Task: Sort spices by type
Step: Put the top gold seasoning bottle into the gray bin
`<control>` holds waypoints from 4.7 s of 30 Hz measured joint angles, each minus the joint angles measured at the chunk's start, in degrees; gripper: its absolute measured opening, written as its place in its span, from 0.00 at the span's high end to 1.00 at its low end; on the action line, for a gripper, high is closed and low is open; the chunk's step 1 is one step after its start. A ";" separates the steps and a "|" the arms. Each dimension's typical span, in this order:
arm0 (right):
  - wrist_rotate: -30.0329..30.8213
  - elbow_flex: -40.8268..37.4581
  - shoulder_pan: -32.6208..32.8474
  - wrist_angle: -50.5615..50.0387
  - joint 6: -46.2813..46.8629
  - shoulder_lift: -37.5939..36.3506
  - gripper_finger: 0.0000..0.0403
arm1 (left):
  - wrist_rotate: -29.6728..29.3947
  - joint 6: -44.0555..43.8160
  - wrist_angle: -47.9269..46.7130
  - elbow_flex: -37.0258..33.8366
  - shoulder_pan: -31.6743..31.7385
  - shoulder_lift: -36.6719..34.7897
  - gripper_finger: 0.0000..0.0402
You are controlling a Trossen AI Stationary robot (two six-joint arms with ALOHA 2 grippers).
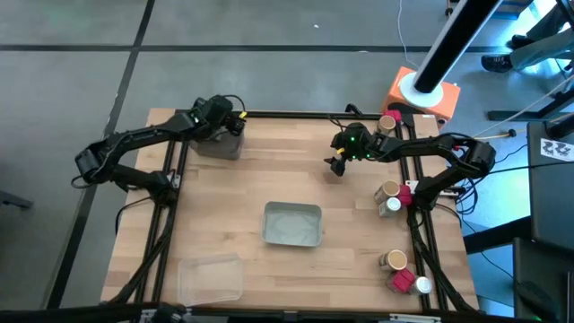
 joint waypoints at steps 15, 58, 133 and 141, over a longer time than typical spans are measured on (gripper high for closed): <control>-0.56 0.00 -0.02 -0.02 -0.02 0.00 0.21 | 13.29 0.17 14.24 0.28 -12.39 0.66 0.40; 29.03 40.16 -4.30 -61.11 7.10 -10.43 0.21 | 29.70 34.17 34.80 0.26 -18.38 8.74 0.40; 14.52 32.98 -23.67 -66.19 13.40 6.09 0.21 | 29.70 33.81 35.93 0.26 -18.36 8.74 0.40; 12.38 32.96 -23.61 -65.83 12.90 6.10 0.21 | 29.72 33.81 35.93 0.26 -18.36 8.74 0.40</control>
